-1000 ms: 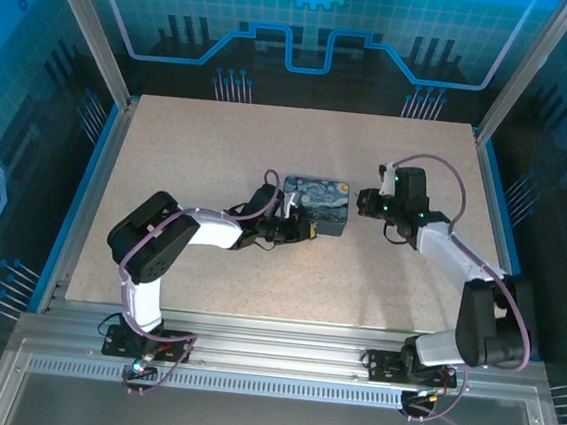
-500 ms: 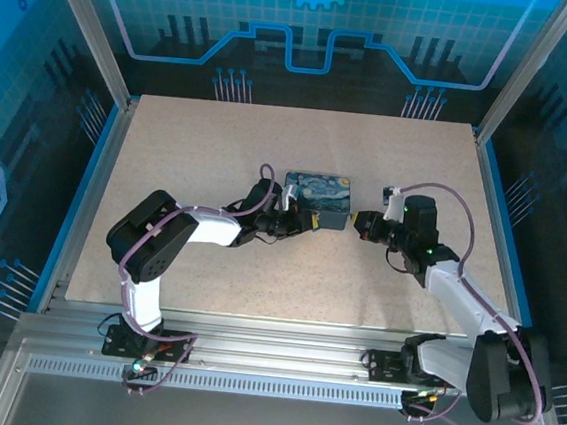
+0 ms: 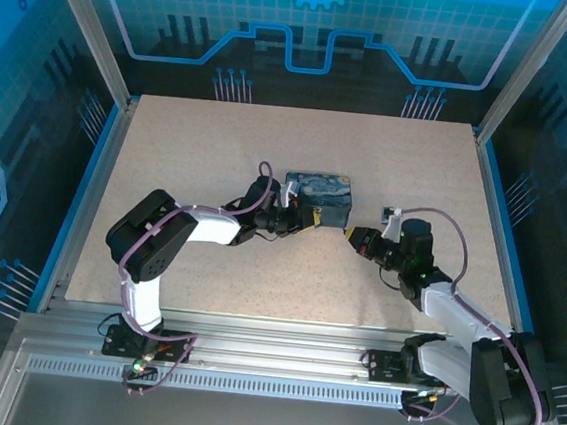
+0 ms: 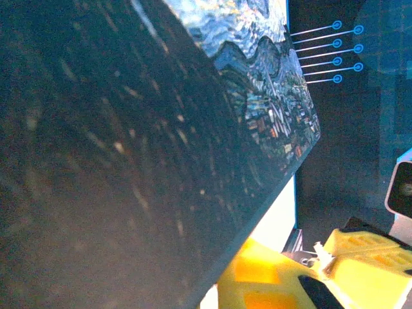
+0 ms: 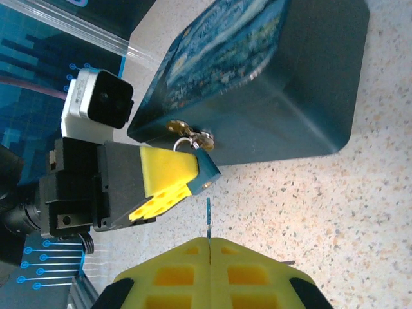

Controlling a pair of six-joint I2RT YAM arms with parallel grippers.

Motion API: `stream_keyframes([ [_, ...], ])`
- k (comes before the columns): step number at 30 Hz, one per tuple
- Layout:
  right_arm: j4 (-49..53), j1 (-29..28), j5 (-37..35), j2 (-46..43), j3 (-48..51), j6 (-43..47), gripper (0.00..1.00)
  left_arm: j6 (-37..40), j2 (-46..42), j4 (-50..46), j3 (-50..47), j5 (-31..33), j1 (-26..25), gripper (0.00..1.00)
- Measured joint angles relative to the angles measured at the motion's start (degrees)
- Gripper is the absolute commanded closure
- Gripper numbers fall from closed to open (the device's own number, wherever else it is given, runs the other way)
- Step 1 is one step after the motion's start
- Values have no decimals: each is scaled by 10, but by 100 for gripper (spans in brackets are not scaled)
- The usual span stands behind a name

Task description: Unlock the padlock with the key

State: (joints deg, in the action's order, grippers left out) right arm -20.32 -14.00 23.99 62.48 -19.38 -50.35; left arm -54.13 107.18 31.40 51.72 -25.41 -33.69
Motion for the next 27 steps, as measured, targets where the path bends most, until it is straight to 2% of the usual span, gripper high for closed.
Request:
stream_keyframes([
  [15, -189, -70, -41, 158, 19, -122, 100, -15, 0, 16, 0, -12, 2, 98],
  [27, -260, -78, -60, 174, 19, -162, 100, -26, 0, 39, 0, -15, 2, 98],
])
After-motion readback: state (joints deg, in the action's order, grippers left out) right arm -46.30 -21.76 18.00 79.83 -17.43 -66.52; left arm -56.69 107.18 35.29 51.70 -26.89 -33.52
